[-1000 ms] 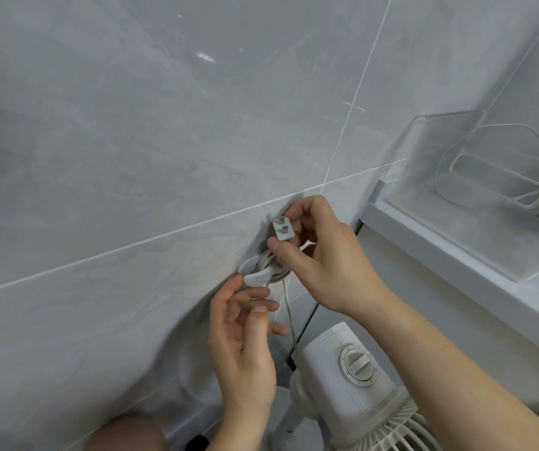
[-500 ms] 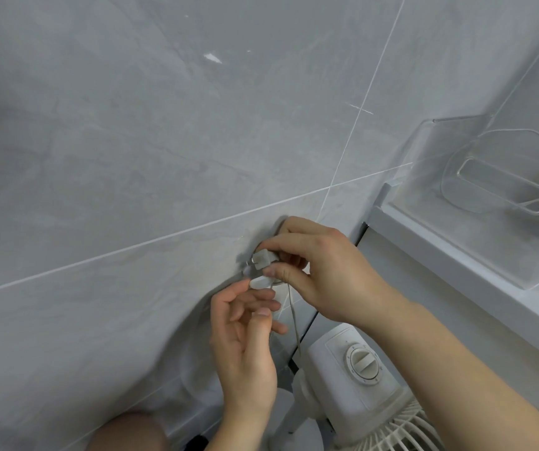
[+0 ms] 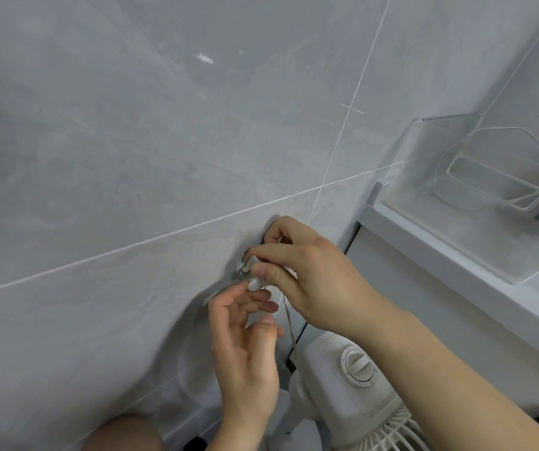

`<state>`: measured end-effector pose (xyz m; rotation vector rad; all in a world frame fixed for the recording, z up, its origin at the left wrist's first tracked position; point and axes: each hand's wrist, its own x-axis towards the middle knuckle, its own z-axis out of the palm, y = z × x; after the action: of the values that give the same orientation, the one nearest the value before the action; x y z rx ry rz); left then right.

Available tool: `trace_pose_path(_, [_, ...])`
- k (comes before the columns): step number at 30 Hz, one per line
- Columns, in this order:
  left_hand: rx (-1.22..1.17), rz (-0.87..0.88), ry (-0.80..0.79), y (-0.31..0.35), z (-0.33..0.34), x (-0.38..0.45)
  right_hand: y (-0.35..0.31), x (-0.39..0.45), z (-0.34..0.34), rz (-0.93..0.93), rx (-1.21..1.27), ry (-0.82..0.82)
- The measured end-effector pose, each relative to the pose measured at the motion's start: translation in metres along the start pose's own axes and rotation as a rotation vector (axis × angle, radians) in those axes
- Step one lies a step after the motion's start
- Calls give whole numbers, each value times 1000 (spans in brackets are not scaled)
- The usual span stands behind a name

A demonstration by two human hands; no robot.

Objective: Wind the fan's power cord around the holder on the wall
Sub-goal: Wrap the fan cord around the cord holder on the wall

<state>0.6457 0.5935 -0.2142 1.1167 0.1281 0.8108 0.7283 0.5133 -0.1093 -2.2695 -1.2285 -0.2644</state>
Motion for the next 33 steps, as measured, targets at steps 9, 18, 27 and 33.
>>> trace_pose_path(9, [113, 83, -53, 0, -1, -2, 5, 9, 0, 66, 152, 108])
trace_pose_path(18, [213, 157, -96, -1, -4, -3, 1, 12, 2, -3, 31, 29])
trace_pose_path(27, [178, 184, -71, -7, -6, -3, 0, 14, 2, -11, 8, -8])
trace_pose_path(33, [222, 180, -79, -10, -11, -6, -13, 12, 3, 24, -205, 10])
